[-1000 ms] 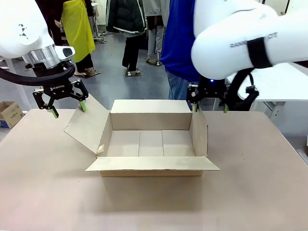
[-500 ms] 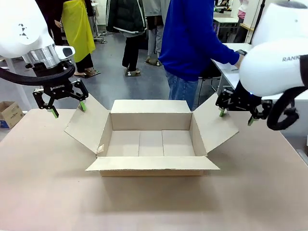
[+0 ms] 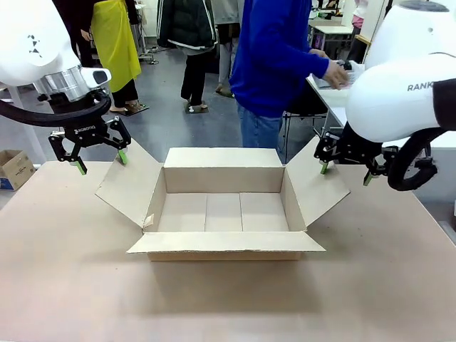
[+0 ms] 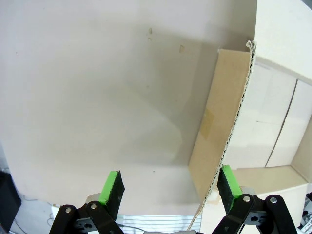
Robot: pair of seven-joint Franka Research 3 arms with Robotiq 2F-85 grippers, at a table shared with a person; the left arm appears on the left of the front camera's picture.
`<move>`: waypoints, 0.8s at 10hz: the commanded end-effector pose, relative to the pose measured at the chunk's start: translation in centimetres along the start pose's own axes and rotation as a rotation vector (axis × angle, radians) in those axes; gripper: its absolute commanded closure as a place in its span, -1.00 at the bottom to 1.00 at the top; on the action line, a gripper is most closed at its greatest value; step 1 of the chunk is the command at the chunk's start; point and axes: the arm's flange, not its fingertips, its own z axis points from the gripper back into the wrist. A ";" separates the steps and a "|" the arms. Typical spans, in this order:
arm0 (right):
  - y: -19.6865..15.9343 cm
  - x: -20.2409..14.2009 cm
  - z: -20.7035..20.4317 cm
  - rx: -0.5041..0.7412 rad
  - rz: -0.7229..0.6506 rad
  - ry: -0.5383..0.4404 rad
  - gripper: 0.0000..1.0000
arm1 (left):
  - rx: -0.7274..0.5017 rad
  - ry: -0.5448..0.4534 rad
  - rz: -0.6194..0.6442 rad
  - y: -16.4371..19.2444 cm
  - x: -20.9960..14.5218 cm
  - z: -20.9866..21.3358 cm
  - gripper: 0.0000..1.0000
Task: Pack the gift set into the box.
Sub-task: Place both hands on the side flaps of the Package Box and spread them outward, then lift both hands away from the flaps of the Package Box.
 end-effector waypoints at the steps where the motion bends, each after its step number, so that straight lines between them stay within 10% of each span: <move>1: -0.1 0.5 0.2 -0.018 -0.020 -0.008 -1.00 | 0.022 -0.002 0.013 0.1 0.0 0.2 -1.00; 8: -0.1 0.5 0.2 -0.018 -0.020 -0.008 -1.00 | 0.022 -0.002 0.013 0.1 0.0 0.2 -1.00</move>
